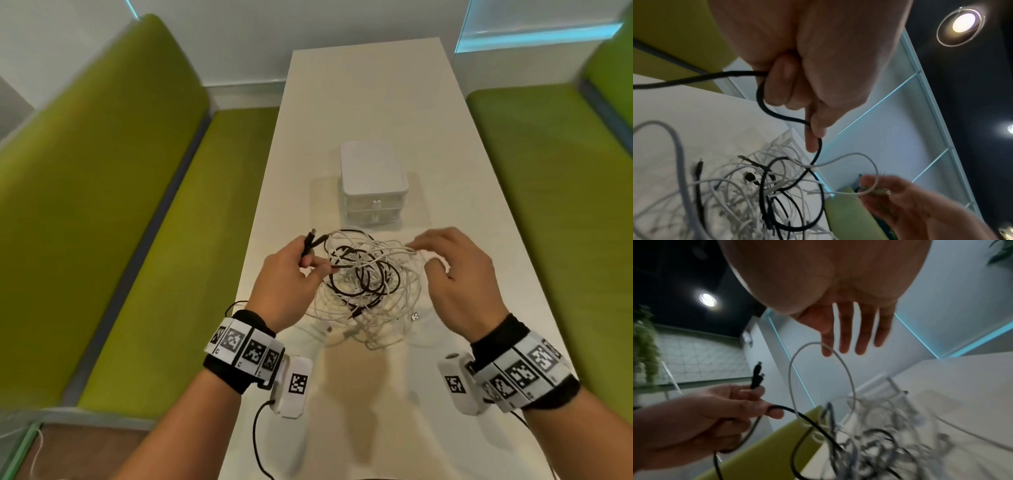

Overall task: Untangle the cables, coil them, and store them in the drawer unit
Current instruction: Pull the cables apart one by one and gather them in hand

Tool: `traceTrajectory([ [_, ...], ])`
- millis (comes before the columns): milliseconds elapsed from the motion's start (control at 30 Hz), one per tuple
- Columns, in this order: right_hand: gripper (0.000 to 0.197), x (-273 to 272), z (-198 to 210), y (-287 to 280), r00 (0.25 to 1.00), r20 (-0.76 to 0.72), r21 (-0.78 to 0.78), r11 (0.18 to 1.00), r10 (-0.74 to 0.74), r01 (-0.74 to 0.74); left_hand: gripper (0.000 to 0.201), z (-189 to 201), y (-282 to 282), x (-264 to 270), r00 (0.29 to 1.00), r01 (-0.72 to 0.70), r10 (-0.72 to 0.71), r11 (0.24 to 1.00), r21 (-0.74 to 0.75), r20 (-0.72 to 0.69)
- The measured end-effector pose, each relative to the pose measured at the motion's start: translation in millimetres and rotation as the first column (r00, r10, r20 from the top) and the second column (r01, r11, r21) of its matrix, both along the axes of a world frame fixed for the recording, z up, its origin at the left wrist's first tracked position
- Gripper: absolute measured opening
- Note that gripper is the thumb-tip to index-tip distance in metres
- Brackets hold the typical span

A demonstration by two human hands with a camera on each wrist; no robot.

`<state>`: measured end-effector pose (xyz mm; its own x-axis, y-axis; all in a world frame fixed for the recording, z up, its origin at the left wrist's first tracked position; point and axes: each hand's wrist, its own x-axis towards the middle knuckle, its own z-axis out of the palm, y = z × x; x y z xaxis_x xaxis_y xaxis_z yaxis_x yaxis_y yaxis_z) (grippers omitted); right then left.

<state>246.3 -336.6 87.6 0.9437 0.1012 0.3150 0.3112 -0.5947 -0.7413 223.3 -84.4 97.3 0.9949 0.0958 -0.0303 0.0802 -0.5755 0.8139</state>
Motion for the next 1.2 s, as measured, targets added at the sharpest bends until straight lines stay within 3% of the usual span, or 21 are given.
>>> traceTrajectory([
  [67, 0.032, -4.6, 23.0, 12.4, 0.984, 0.156, 0.107, 0.989, 0.080, -0.098, 0.038, 3.1, -7.1, -0.6, 0.998, 0.057, -0.057, 0.998, -0.029, 0.001],
  [133, 0.033, -8.4, 37.8, 26.9, 0.949, 0.228, 0.098, 0.964, 0.219, -0.246, 0.040, 6.3, -13.0, -1.4, 0.996, 0.093, -0.092, 0.993, -0.079, 0.010],
  [200, 0.035, -6.1, 40.9, 40.2, 0.941, 0.067, 0.161, 0.927, 0.331, -0.337, 0.042, 9.1, -15.0, -1.1, 0.996, 0.087, -0.084, 0.978, -0.189, 0.022],
  [267, 0.035, -0.7, 36.0, 45.8, 0.894, -0.292, 0.238, 0.931, 0.339, -0.275, 0.042, 9.8, -11.6, 0.8, 0.998, 0.060, -0.051, 0.962, -0.266, 0.043],
  [333, 0.042, 4.1, 24.6, 42.2, 0.782, -0.531, 0.098, 0.940, 0.327, -0.326, 0.043, 9.4, -4.4, 2.2, 0.998, 0.012, 0.009, 0.946, -0.324, 0.062],
  [400, 0.052, 3.9, 12.4, 38.1, 0.742, -0.583, -0.061, 0.893, 0.331, -0.446, 0.045, 9.6, 4.0, 1.7, 0.996, -0.035, 0.063, 0.922, -0.386, 0.060],
  [500, 0.054, 2.0, -2.9, 36.6, 0.820, -0.515, -0.373, 0.796, 0.250, -0.477, 0.045, 11.6, 7.9, -1.0, 0.996, -0.034, 0.067, 0.906, -0.423, 0.063],
  [567, 0.048, 3.3, -11.8, 34.8, 0.870, -0.478, -0.569, 0.712, 0.122, -0.412, 0.042, 11.1, 7.4, -2.7, 0.996, -0.023, 0.056, 0.896, -0.444, 0.062],
  [667, 0.040, 9.9, -18.4, 30.2, 0.938, -0.346, -0.653, 0.713, 0.019, -0.255, 0.036, 6.9, 7.8, -3.7, 0.998, 0.014, 0.013, 0.895, -0.446, 0.058],
  [733, 0.032, 14.2, -20.2, 27.6, 0.960, -0.257, -0.597, 0.763, 0.112, -0.248, 0.033, 7.2, 8.4, -3.8, 0.997, 0.048, -0.016, 0.911, -0.409, 0.081],
  [867, 0.027, 17.5, -18.8, 22.7, 0.888, -0.346, -0.233, 0.890, 0.301, -0.393, 0.054, 11.9, 9.1, -0.9, 0.994, 0.057, -0.021, 0.934, -0.354, 0.105],
  [1033, 0.031, 15.3, -21.8, 13.9, 0.877, -0.410, -0.150, 0.930, 0.249, -0.335, 0.044, 12.0, 11.5, -0.4, 0.994, 0.011, 0.022, 0.952, -0.307, 0.104],
  [1133, 0.024, 22.2, -23.3, 8.4, 0.912, -0.372, -0.188, 0.949, 0.171, -0.255, 0.032, 13.8, 15.6, -6.1, 0.989, 0.136, -0.147, 0.961, -0.243, -0.027],
  [1200, 0.023, 27.4, -21.1, 1.2, 0.917, -0.385, -0.092, 0.984, 0.108, -0.154, 0.027, 15.3, 21.3, -8.5, 0.917, 0.313, -0.334, 0.941, -0.128, -0.217],
])
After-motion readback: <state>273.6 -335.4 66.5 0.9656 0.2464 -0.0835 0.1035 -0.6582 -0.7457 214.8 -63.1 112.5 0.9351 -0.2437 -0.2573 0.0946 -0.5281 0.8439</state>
